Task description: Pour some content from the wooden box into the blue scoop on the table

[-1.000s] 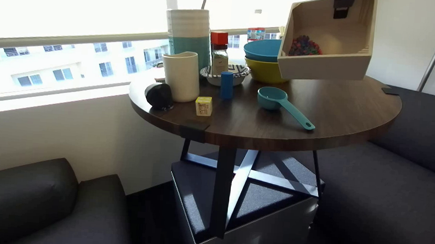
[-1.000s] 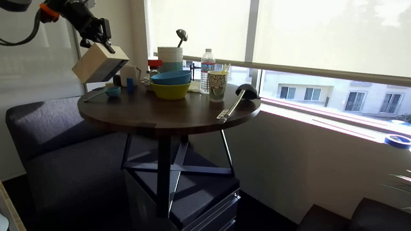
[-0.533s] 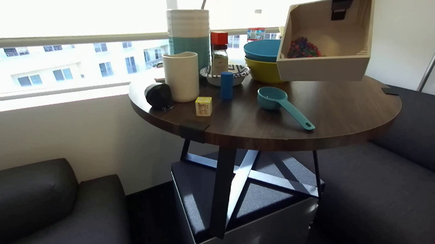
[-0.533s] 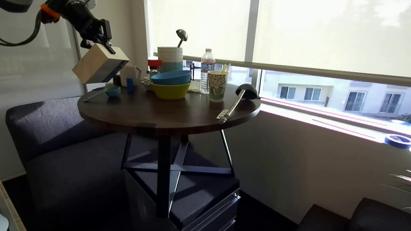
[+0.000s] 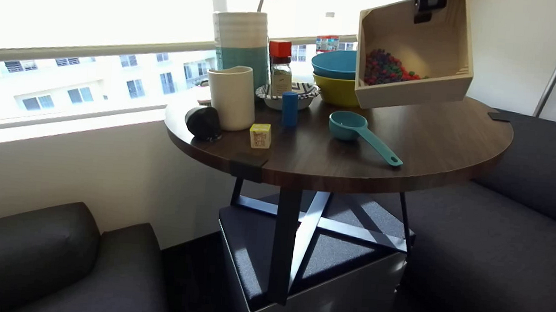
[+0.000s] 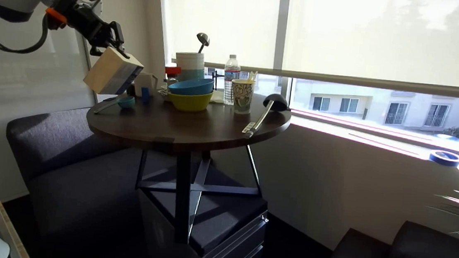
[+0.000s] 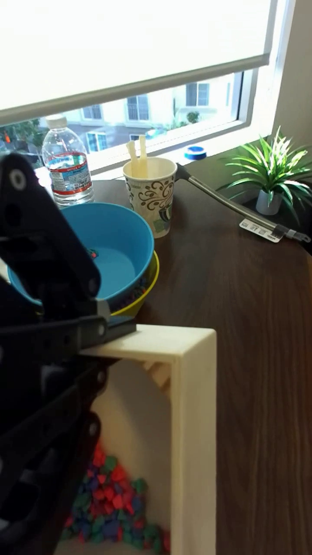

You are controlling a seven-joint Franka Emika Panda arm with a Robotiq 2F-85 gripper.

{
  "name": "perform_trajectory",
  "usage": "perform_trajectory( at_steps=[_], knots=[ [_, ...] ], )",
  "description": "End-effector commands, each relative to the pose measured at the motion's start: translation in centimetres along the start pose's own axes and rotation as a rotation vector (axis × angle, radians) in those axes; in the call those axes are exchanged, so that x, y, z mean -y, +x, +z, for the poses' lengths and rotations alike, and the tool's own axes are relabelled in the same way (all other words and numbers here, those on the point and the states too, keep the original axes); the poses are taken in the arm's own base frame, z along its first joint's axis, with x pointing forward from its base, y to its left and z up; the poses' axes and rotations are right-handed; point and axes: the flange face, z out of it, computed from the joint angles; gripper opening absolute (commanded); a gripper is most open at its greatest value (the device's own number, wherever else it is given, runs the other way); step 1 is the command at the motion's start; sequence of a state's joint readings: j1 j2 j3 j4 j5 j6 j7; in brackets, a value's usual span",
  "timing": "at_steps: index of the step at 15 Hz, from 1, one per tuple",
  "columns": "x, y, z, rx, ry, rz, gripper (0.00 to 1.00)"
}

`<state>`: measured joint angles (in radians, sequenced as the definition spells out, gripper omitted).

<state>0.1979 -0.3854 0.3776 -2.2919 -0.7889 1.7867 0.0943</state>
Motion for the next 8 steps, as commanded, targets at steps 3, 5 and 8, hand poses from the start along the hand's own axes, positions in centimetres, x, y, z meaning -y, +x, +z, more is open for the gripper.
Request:
perform_trajectory(
  at_steps=[3, 5, 8],
  knots=[
    [-0.3, 2.0, -0.6, 0.016, -0.099, -0.041, 0.01],
    [-0.1, 2.7, -0.5, 0.038, -0.128, -0.061, 0.01],
    [0.3, 3.5, -0.8, 0.055, -0.171, -0.093, 0.01]
  ],
)
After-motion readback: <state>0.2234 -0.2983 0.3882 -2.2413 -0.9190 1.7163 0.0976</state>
